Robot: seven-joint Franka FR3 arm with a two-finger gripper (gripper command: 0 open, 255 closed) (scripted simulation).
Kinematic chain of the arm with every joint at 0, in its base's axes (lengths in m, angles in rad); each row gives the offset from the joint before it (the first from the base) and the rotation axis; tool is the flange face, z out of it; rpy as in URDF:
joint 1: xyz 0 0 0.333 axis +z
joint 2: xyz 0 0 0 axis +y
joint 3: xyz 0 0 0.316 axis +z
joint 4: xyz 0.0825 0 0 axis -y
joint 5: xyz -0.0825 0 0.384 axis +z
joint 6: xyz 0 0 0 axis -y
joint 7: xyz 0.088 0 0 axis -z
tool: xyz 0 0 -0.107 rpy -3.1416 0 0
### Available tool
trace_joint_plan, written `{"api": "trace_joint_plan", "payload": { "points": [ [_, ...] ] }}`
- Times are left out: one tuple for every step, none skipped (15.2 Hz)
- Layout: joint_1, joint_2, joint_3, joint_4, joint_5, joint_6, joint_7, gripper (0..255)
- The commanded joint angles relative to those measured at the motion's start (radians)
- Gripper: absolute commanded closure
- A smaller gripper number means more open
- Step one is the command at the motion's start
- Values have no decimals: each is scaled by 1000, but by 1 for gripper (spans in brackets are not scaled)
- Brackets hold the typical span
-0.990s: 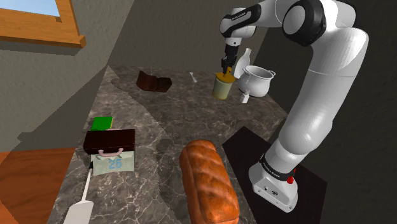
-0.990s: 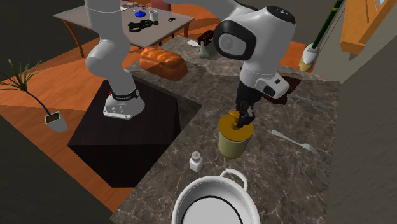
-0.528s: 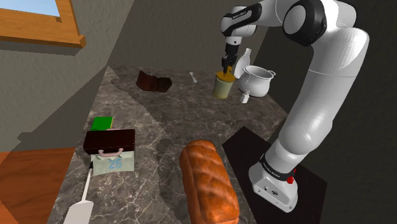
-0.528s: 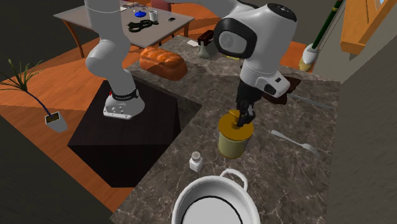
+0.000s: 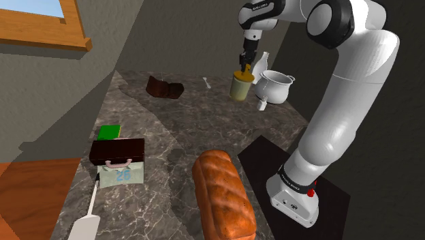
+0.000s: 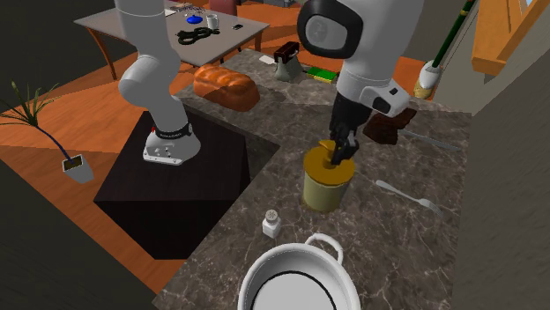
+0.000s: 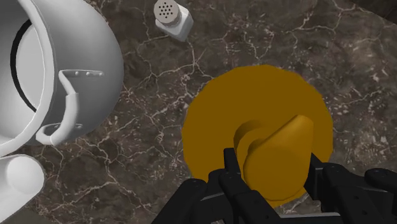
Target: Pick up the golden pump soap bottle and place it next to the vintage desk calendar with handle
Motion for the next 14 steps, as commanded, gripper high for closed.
{"api": "trace_joint_plan", "payload": {
  "points": [
    [1, -6, -1, 19, -2, -25, 0, 255],
    [1, -9, -1, 30, -3, -38, 0, 255],
    [1, -10, -1, 41, -4, -50, 0, 255],
    [1, -12, -2, 52, -5, -63, 0, 255],
    [0, -14, -2, 64, -5, -76, -1, 255],
    [0, -15, -2, 76, -6, -89, -1, 255],
    [0, -16, -2, 88, -6, -102, -2, 255],
    [0, -17, -3, 100, -6, -116, -2, 255],
    [0, -17, -3, 113, -6, -129, -3, 255],
    [-1, -18, -3, 126, -7, -142, -4, 255],
    [-1, -18, -3, 140, -6, -155, -4, 255],
    [-2, -17, -4, 153, -6, -169, -5, 255],
    [-2, -17, -4, 168, -6, -183, -6, 255],
    [-3, -16, -4, 182, -6, -196, -7, 255]
  ]
}}
